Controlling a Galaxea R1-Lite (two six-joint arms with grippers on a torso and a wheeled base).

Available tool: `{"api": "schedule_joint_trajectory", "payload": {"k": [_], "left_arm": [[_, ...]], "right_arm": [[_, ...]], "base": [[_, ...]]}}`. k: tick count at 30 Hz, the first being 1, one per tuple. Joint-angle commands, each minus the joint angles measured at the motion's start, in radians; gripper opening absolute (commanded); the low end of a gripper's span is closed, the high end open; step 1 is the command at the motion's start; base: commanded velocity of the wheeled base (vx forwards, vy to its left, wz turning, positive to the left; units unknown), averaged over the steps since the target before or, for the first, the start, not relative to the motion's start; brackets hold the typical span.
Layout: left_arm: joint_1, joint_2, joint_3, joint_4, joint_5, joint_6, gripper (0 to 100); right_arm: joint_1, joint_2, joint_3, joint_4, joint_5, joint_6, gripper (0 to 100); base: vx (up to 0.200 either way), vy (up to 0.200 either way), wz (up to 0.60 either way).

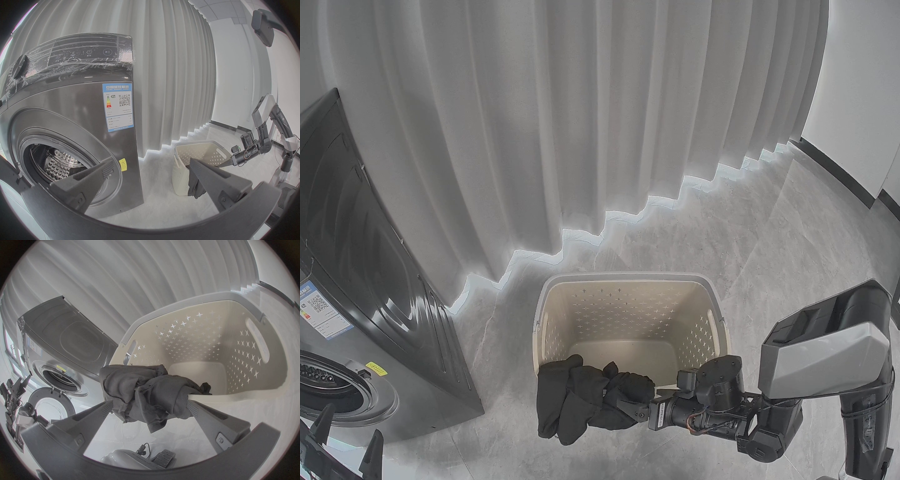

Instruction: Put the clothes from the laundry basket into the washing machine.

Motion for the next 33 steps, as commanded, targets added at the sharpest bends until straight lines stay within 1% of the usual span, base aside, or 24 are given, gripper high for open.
{"api": "schedule_joint_trajectory", "payload": {"k": [1, 5, 7, 13, 15, 17, 21, 29, 30, 33], "left_arm": [[0.000, -0.016, 0.016, -0.002, 0.000, 0.000, 100], [0.000, -0.016, 0.016, 0.000, 0.000, 0.000, 100], [0.000, -0.016, 0.016, 0.000, 0.000, 0.001, 100], [0.000, -0.016, 0.016, 0.000, 0.000, 0.001, 100], [0.000, -0.016, 0.016, 0.000, 0.000, 0.001, 100], [0.000, -0.016, 0.016, 0.000, 0.000, 0.001, 100], [0.000, -0.016, 0.016, 0.000, 0.000, 0.001, 100], [0.000, -0.016, 0.016, 0.000, 0.000, 0.003, 100], [0.000, -0.016, 0.016, 0.000, 0.000, 0.003, 100], [0.000, -0.016, 0.016, 0.000, 0.000, 0.003, 100]], "right_arm": [[0.006, 0.014, -0.008, 0.004, 0.000, 0.006, 100], [0.005, 0.028, -0.019, 0.006, 0.000, 0.008, 100], [0.005, 0.052, -0.045, 0.002, 0.000, 0.008, 100], [0.006, 0.055, -0.083, 0.024, 0.000, 0.008, 100], [0.006, 0.059, -0.106, 0.053, 0.002, 0.017, 100], [0.009, 0.059, -0.128, 0.067, 0.002, 0.045, 100], [0.025, 0.059, -0.149, 0.085, 0.002, 0.080, 100], [0.023, 0.063, -0.155, 0.088, 0.002, 0.089, 100], [0.023, 0.065, -0.155, 0.087, 0.002, 0.089, 0], [0.023, 0.072, -0.155, 0.085, 0.002, 0.091, 0]], "base": [[0.000, 0.000, 0.00], [0.000, 0.000, 0.00], [0.000, 0.000, 0.00], [0.000, 0.000, 0.00], [0.000, 0.000, 0.00], [0.000, 0.000, 0.00], [0.000, 0.000, 0.00], [0.000, 0.000, 0.00], [0.000, 0.000, 0.00], [0.000, 0.000, 0.00]]}}
